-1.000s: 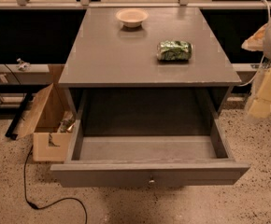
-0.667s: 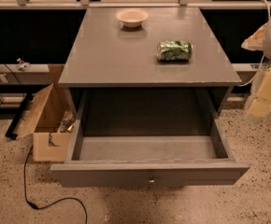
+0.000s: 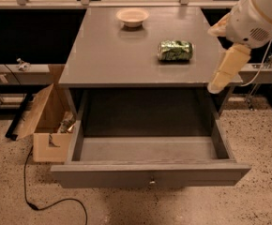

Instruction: Place green can into top drawer

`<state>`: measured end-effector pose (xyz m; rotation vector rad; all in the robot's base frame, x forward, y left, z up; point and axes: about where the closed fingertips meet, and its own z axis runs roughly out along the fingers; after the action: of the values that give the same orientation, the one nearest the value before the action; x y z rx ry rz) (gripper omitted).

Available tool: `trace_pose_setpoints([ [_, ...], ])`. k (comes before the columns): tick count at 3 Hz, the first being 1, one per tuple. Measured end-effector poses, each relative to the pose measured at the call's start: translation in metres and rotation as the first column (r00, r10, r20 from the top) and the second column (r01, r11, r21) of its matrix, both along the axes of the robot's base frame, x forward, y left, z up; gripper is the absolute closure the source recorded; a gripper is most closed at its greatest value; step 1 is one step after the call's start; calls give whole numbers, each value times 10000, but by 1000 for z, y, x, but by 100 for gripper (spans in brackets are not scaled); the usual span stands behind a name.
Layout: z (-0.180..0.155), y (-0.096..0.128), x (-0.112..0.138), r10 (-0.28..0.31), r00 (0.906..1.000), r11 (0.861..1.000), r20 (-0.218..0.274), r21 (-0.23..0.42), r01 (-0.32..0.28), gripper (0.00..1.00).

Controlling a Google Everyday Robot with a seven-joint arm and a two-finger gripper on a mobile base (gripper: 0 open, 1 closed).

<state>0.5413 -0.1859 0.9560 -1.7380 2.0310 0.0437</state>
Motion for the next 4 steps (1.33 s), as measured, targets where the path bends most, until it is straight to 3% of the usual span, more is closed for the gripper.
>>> trace_pose_setpoints([
  [1, -18, 17, 71, -126, 9987, 9975, 500, 696, 91, 0],
  [2, -31, 28, 110, -230, 9972, 9969, 717, 765, 175, 0],
  [4, -69, 37, 165, -539, 9972, 9982, 518, 297, 524, 0],
])
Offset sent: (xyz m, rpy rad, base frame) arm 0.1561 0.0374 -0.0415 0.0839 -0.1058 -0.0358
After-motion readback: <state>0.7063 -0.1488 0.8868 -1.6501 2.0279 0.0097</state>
